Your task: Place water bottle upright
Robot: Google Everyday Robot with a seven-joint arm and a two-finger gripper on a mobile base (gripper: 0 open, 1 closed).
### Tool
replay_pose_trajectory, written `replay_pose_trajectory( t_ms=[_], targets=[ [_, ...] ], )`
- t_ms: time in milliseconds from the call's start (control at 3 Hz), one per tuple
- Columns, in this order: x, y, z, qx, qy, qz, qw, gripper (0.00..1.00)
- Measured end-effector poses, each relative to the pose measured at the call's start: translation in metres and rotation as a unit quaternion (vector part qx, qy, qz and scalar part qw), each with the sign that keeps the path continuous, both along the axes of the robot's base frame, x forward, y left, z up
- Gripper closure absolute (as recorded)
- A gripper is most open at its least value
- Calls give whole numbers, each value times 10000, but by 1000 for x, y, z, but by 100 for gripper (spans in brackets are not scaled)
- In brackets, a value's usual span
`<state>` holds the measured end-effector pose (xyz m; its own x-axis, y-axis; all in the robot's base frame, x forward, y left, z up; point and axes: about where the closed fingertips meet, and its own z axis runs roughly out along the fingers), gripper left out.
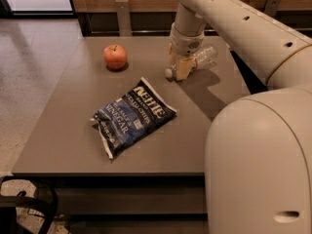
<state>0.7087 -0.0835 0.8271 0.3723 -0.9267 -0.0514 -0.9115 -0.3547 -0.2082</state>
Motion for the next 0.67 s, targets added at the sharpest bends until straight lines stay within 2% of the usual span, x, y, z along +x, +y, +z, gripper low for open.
replay_pose_trajectory(
  t_ms=[333,667],
  targets=[
    [0,0,0,0,0,0,10000,100],
    [1,-3,12,270,-17,17,9996,100]
  ],
)
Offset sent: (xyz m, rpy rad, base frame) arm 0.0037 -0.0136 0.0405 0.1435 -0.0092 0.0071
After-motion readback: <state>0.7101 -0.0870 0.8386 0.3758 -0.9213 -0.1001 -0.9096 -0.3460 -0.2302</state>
